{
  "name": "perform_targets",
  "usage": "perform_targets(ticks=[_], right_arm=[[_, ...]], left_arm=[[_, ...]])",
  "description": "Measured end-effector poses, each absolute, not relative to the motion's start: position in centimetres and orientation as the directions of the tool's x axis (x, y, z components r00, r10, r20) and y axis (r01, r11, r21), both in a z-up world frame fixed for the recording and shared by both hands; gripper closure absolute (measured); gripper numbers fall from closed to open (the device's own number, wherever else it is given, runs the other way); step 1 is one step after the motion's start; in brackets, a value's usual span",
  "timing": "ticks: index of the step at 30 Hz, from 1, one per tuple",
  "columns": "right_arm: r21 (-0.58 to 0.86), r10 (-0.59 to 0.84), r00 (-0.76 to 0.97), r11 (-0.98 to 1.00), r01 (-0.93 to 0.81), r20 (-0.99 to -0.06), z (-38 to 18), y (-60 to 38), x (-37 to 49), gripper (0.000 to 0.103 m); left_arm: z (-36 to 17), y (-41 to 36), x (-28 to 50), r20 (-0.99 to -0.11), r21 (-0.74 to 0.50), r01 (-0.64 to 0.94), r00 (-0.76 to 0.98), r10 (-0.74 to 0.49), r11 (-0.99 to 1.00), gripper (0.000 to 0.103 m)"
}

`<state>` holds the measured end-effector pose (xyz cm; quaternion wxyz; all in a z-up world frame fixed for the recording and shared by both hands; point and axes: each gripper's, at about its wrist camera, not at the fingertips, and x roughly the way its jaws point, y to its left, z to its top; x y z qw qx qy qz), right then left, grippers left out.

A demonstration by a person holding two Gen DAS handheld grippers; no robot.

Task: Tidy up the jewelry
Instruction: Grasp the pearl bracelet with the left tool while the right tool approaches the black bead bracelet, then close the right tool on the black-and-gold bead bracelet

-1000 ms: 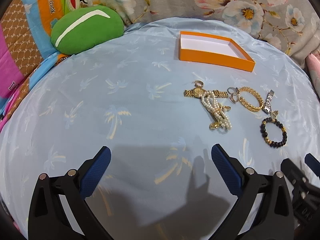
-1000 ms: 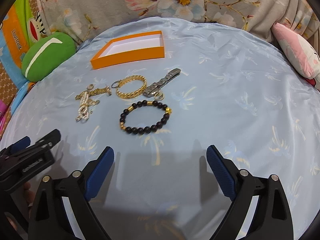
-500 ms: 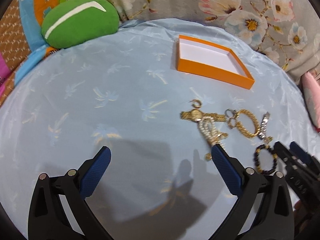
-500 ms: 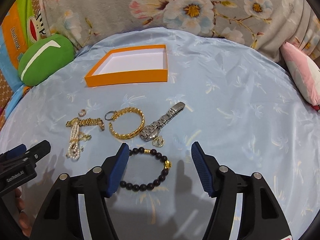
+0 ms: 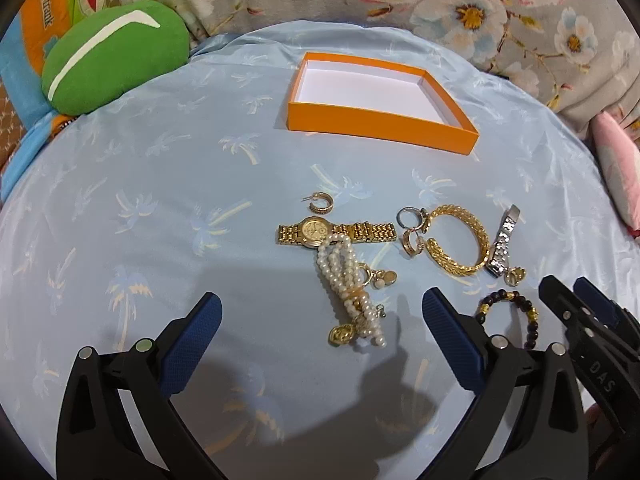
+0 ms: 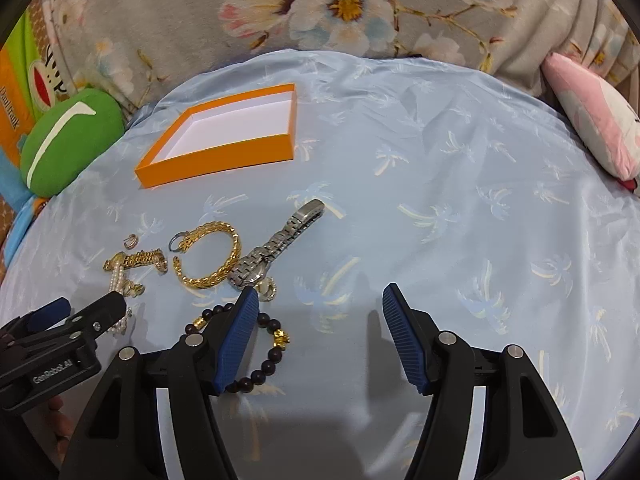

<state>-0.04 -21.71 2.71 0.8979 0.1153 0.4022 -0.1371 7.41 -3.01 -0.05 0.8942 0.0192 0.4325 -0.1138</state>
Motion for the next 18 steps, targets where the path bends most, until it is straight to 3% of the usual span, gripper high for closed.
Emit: perform_targets(ticks=[4,9,14,16,18], right_arm=[[0.094,-0.151,0.637,0.938,0.334,-0.756,2.5,-21.7,-0.2,0.040],[0.113,-0.134,0.632,0.936,0.334,-0.763,2.3,-21.9,-0.4,0.040],[0.120,-0.118,0.627,0.938,0.325,-0.770,2.0,-21.5,-0.9,0.040],[0.121,-0.114,0.627,0.940,0.320,-0.771,2.0,-21.2,-1.1,0.040],[0.122,-0.112,0.627,0.941,0.317,-0.771,2.0,-21.1,-1.2,0.040]], left_arm=[[-0.9,-4.1,7.8,-0.793,-0.008,0.227,0.593,-0.144,0.974,0.025],[-0.8,-3.9,7.5,-0.785,0.004,0.226,0.604,-0.137,0.974,0.037],[-0.5,-3.0,7.1,-0.773,-0.029,0.229,0.612,-0.167,0.973,0.066],[-0.4,-2.6,6.8,-0.773,-0.050,0.243,0.604,-0.192,0.969,0.086],[-0.4,-2.4,6.7,-0.772,-0.064,0.254,0.600,-0.209,0.965,0.088]])
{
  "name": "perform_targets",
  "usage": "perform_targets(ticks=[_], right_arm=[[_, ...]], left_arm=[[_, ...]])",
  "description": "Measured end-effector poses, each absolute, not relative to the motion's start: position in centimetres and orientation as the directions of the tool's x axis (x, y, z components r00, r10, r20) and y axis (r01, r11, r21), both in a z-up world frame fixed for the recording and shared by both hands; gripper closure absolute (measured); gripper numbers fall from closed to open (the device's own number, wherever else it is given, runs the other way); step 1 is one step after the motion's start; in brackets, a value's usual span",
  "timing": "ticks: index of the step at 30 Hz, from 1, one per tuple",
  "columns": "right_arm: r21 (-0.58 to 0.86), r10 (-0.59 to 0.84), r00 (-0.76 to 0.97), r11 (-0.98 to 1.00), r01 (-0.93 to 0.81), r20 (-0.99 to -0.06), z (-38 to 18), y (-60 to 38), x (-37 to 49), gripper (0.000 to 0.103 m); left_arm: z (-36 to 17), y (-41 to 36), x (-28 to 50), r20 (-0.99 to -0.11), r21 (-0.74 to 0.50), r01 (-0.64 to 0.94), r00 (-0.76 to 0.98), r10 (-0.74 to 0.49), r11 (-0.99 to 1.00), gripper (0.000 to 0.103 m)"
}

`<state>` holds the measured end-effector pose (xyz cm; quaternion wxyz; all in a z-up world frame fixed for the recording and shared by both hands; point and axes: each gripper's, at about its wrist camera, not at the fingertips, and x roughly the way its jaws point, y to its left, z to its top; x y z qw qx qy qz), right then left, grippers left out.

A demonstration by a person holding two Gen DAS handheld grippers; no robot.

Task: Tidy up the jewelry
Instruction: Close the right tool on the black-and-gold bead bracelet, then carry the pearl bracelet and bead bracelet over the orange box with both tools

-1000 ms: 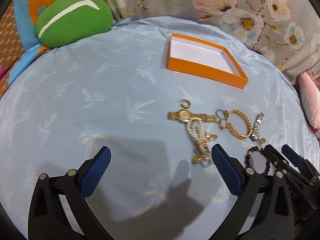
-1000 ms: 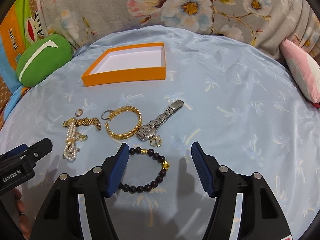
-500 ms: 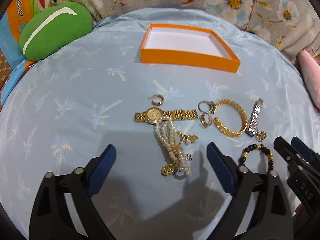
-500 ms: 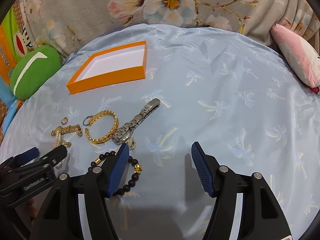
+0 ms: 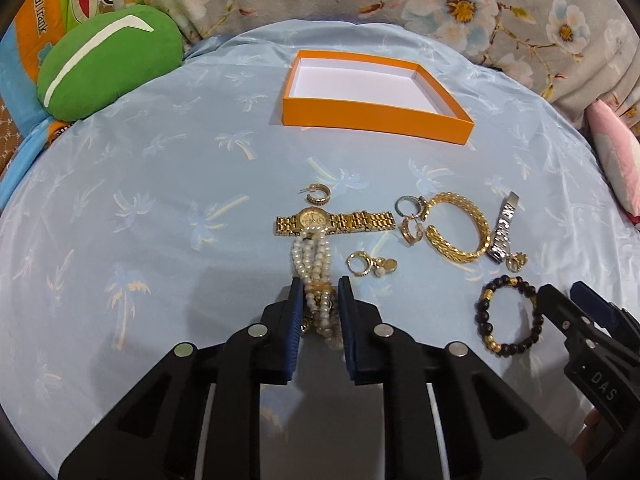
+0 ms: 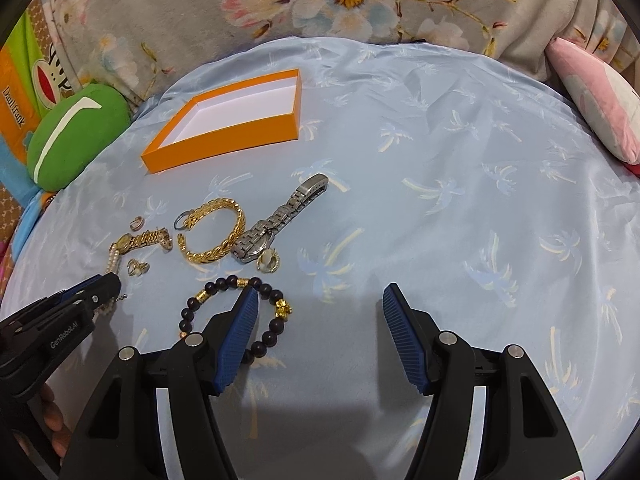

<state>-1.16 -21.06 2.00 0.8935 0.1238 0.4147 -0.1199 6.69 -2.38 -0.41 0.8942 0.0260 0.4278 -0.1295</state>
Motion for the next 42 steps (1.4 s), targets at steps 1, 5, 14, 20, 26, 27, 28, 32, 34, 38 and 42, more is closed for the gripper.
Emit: perform_targets(ticks=[1,5,14,20,26,27,28,32,34,38,42], right_arm=[[0.122,-0.111,0.627,0.941,0.317,-0.771,2.0,-21.0,-1.2,0.040],[0.131,-0.105,0.629,0.939,0.317,-0.771,2.1,-21.0,-1.6,0.040],[0.130,-0.040,0.637,0.967,0.218,-0.770,2.4,-17.9,-2.5,0.045],[0.072,-0.015,0.620,0.991,0.114,-0.785,2.2,-14.7,-1.4,0.063],[0.030,-0.025,0.606,0.996,0.080,-0.795,1.8,-13.4,-0.3,0.071],[0.033,-0.022,0.606,0.996,0.080,-0.795,1.8,-13.5,-0.2,0.072],[0.039,-0.017,0.605,0.996,0.080,-0.796,1.8,-13.6,-0.1,0.075],[0.064,0.001,0.616,0.995,0.081,-0.788,2.2,-14.2,-0.1,0.076],[0.072,0.015,0.619,0.995,0.066,-0.785,2.4,-14.2,0.1,0.074],[0.074,0.043,0.617,0.997,0.024,-0.785,2.6,-13.7,0.7,0.073],[0.083,0.079,0.597,0.996,-0.022,-0.799,2.2,-12.9,1.7,0.073]], left_arm=[[-0.4,-2.2,6.5,-0.769,-0.071,0.258,0.601,-0.217,0.964,0.089],[-0.1,-1.6,5.7,-0.756,-0.086,0.268,0.610,-0.237,0.960,0.089],[0.6,0.8,4.1,-0.742,-0.097,0.251,0.626,-0.238,0.963,0.089],[0.3,2.0,3.7,-0.744,-0.088,0.235,0.631,-0.221,0.968,0.089],[-0.1,2.4,3.6,-0.749,-0.105,0.235,0.621,-0.232,0.966,0.089],[0.0,2.4,3.6,-0.748,-0.108,0.234,0.622,-0.234,0.966,0.089],[0.0,2.5,3.6,-0.746,-0.110,0.234,0.623,-0.235,0.966,0.089],[-0.2,2.5,3.6,-0.749,-0.119,0.227,0.618,-0.238,0.967,0.089],[-0.3,2.6,3.7,-0.750,-0.127,0.224,0.616,-0.242,0.966,0.089],[-0.3,2.6,3.8,-0.751,-0.129,0.223,0.615,-0.242,0.966,0.088],[-0.3,2.6,3.8,-0.751,-0.130,0.224,0.614,-0.244,0.966,0.088]])
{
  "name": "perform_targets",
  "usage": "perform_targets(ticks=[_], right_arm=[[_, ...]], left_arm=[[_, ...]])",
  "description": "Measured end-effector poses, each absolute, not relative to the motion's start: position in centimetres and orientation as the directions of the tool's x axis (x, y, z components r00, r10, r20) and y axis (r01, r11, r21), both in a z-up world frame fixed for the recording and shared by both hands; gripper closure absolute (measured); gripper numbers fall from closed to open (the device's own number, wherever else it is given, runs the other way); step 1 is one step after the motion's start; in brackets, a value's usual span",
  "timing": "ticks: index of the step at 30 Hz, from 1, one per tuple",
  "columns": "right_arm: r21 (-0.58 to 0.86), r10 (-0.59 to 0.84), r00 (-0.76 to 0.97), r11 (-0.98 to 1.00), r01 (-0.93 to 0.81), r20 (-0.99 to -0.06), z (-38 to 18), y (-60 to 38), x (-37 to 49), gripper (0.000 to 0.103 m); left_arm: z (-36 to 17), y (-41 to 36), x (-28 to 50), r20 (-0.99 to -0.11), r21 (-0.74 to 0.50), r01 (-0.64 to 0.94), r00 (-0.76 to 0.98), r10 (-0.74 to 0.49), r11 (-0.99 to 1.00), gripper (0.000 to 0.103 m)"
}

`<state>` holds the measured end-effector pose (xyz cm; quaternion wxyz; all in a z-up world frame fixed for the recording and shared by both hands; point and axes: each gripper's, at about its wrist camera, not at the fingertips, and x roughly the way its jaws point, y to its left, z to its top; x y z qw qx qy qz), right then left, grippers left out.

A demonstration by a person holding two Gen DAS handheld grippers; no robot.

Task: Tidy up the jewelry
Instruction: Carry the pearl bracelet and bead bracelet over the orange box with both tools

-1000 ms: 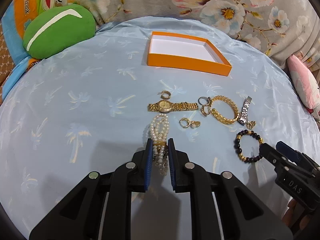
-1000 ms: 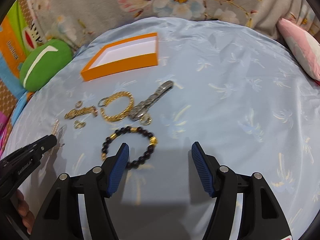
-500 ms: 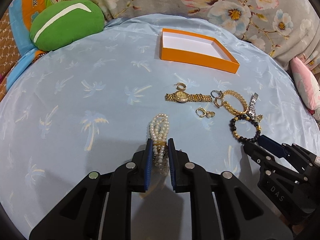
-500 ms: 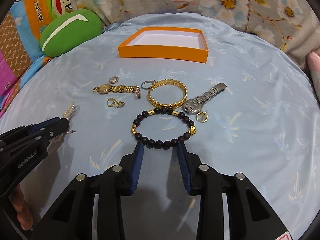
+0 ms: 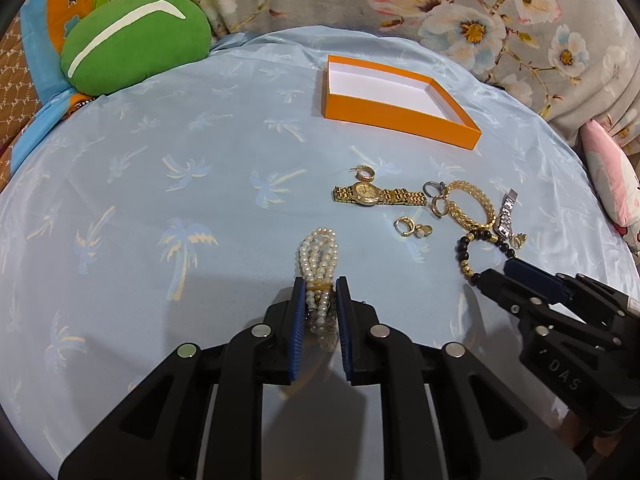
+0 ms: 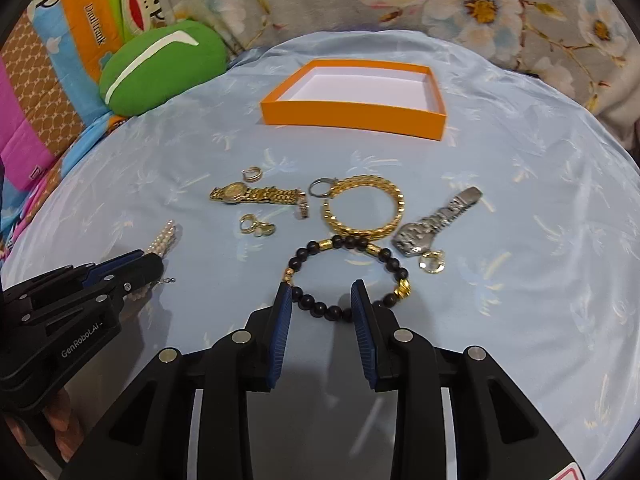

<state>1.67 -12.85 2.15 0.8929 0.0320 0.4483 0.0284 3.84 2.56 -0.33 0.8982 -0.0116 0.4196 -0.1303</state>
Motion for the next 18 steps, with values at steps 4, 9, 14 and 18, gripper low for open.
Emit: perform_targets(ticks=[4,9,14,18], right_arm=[[0.078,0.087,0.584,0.996,-0.041,-0.807,1.9,-12.3,2.4,0.071],[0.054,0.076,0.589,0.997,-0.055,-0.805,1.8,-11.4,2.8,0.076],[0.066,0.086,0.593,0.996,-0.055,-0.800,1.8,-11.1,2.7,0.096],[0.091,0.090,0.598,0.995,-0.030,-0.796,2.0,-11.6,2.1,0.096]], left_arm=[[-0.4,2.6,3.8,-0.751,-0.131,0.224,0.613,-0.244,0.966,0.088],[-0.4,2.6,3.8,-0.751,-0.129,0.224,0.614,-0.243,0.966,0.088],[-0.4,2.5,3.8,-0.751,-0.130,0.224,0.614,-0.243,0.966,0.088],[-0.3,2.5,3.8,-0.750,-0.131,0.226,0.615,-0.246,0.965,0.088]])
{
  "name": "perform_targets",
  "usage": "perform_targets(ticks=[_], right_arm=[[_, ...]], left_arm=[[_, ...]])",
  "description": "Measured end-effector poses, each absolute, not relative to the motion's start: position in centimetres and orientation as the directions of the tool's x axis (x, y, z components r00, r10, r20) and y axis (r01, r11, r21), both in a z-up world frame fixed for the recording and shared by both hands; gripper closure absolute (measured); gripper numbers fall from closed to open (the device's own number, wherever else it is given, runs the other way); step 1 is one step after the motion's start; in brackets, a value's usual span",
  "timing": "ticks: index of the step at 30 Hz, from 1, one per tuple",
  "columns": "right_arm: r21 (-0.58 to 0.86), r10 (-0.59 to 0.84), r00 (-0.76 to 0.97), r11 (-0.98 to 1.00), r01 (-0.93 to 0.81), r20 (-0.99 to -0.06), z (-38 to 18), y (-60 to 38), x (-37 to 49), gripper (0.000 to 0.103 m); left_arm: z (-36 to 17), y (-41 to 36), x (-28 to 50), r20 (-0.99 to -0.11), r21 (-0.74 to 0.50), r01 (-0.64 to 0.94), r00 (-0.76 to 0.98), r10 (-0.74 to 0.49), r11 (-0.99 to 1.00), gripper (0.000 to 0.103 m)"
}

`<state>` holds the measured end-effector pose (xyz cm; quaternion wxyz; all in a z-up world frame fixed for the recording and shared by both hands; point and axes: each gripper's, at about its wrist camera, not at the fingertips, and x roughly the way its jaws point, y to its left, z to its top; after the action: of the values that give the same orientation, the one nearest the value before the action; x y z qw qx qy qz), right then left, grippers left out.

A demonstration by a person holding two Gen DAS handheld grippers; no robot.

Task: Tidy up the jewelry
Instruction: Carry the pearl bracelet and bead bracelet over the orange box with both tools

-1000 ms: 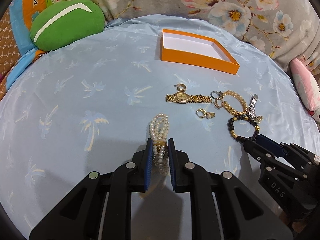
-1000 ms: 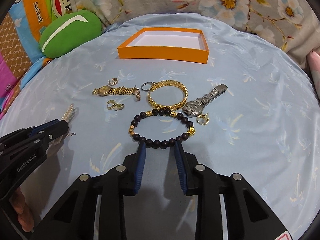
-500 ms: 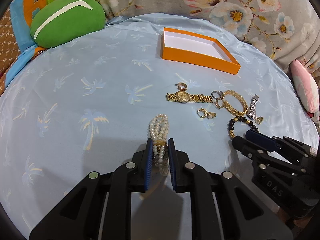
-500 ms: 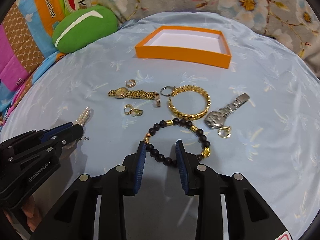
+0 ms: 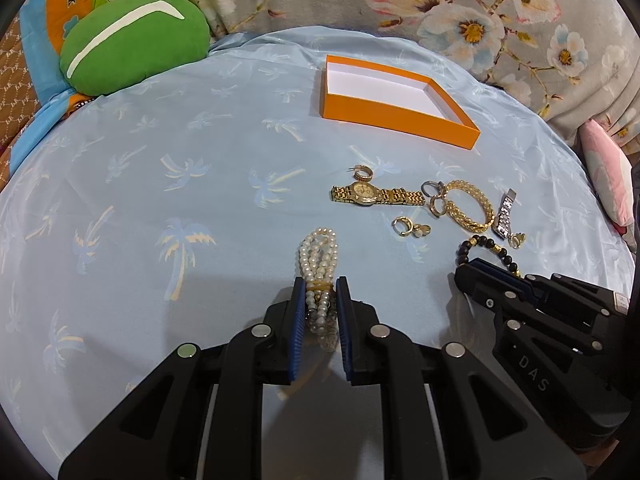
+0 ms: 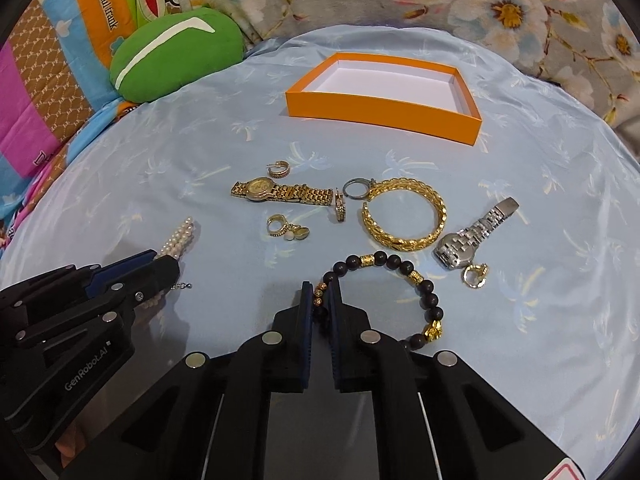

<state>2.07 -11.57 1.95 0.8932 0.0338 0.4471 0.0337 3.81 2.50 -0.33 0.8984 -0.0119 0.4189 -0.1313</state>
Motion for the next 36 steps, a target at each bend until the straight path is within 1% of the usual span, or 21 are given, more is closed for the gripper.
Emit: perform_targets(ticks=[9,19,27,31,36], right_arm=[[0.133,0.083,0.664,0.991,0.024,-0.743,5.4,-13.7,0.2,0.097],[0.166,0.097,0.723,0.986,0.025,-0.684,9.6,-15.6,1.3,0.097],[0.157,0.075,0.766,0.987,0.034,-0.638,12.9,-18.3,6.5,0.097],[0.142,0.060,0.772,0.989,0.040,-0.633,13.6,-19.5,10.8,0.097],[0.139,0.048,0.776,0.989,0.052,-0.629,13.8,-20.9,16.2,0.097]], left_arm=[[0.4,2.3,3.5,-0.739,-0.145,0.232,0.621,-0.261,0.962,0.089],[4.8,1.1,4.7,-0.678,-0.145,0.272,0.672,-0.296,0.951,0.089],[8.0,-1.0,9.5,-0.640,-0.115,0.310,0.704,-0.309,0.944,0.089],[9.2,-2.5,13.1,-0.624,-0.096,0.321,0.718,-0.308,0.942,0.088],[10.0,-3.9,18.0,-0.610,-0.108,0.322,0.726,-0.318,0.941,0.089]])
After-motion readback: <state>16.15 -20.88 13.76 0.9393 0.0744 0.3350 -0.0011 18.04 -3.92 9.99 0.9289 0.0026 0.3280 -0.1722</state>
